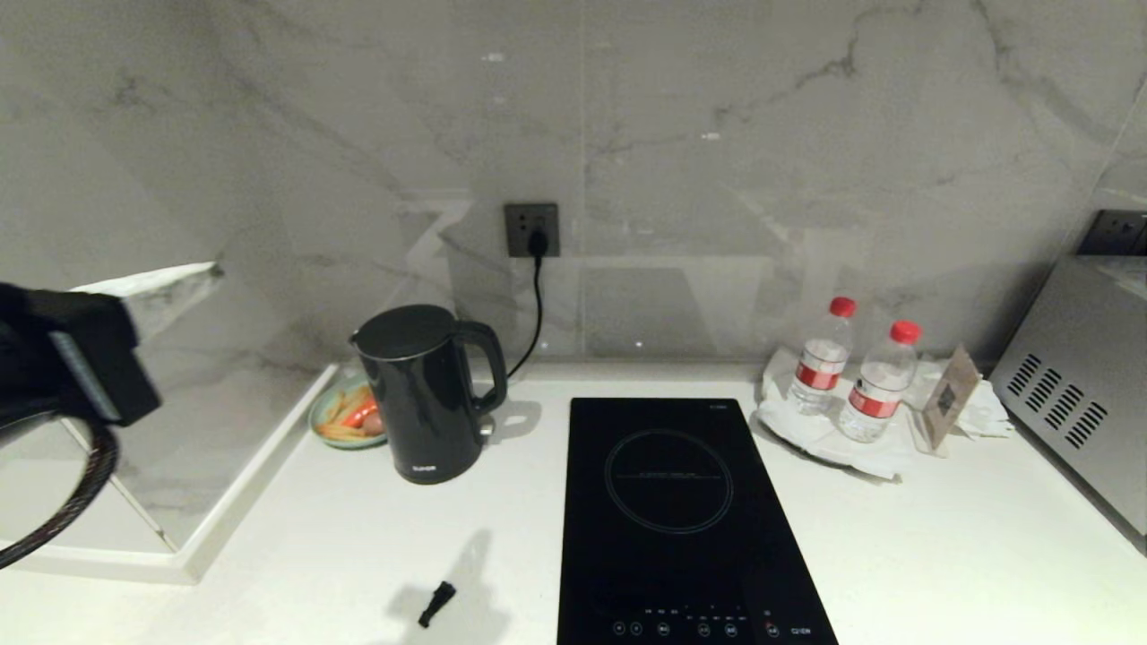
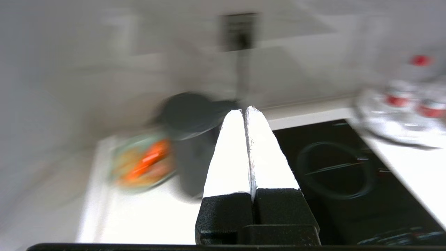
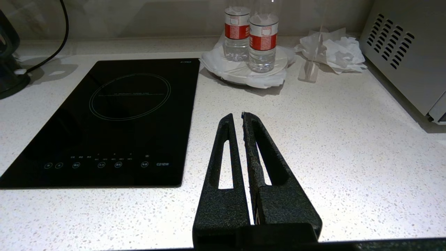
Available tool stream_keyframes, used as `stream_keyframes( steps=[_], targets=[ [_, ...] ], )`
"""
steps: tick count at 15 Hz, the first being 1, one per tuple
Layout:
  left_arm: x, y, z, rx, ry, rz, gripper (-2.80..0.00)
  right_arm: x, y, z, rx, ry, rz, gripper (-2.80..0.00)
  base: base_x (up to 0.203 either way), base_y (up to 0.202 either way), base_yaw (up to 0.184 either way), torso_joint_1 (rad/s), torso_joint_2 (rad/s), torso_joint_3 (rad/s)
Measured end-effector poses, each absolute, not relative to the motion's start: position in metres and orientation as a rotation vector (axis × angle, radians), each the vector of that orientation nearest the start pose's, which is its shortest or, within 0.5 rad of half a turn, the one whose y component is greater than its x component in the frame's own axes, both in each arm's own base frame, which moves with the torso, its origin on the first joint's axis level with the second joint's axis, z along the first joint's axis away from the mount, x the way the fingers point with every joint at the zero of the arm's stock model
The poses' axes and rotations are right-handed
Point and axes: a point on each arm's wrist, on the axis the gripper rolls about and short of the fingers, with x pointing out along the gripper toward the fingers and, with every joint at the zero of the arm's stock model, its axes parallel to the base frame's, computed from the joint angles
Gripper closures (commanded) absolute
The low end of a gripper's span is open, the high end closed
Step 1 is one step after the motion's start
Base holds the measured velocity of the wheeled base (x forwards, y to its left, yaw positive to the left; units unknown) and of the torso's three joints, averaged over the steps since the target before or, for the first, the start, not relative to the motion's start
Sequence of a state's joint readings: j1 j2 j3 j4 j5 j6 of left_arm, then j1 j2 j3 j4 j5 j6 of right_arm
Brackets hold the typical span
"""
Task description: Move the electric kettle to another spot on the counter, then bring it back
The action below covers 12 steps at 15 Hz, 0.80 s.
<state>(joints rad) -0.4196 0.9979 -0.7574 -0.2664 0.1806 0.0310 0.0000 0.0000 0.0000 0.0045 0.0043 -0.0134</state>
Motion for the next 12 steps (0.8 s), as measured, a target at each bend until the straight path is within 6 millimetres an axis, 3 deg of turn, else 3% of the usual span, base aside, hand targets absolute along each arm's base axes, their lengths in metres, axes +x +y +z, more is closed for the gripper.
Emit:
stream_keyframes(
  steps=[3, 6, 8, 12],
  targets=[
    [0.062, -0.016, 0.281, 0.141, -0.019, -0.027, 0.00, -0.023, 0.000, 0.075, -0.013, 0.004, 0.004, 0.00, 0.000, 0.000, 0.000, 0.000, 0.00, 0.000],
    [0.023, 0.006, 0.269, 0.220, 0.001, 0.281, 0.00, -0.023, 0.000, 0.075, -0.013, 0.005, 0.004, 0.00, 0.000, 0.000, 0.000, 0.000, 0.00, 0.000],
    [-0.002, 0.012, 0.260, 0.242, -0.024, 0.384, 0.00, -0.023, 0.000, 0.075, -0.013, 0.004, 0.004, 0.00, 0.000, 0.000, 0.000, 0.000, 0.00, 0.000],
    [-0.025, 0.013, 0.223, 0.268, -0.019, 0.458, 0.00, -0.023, 0.000, 0.075, -0.013, 0.004, 0.004, 0.00, 0.000, 0.000, 0.000, 0.000, 0.00, 0.000]
  ],
)
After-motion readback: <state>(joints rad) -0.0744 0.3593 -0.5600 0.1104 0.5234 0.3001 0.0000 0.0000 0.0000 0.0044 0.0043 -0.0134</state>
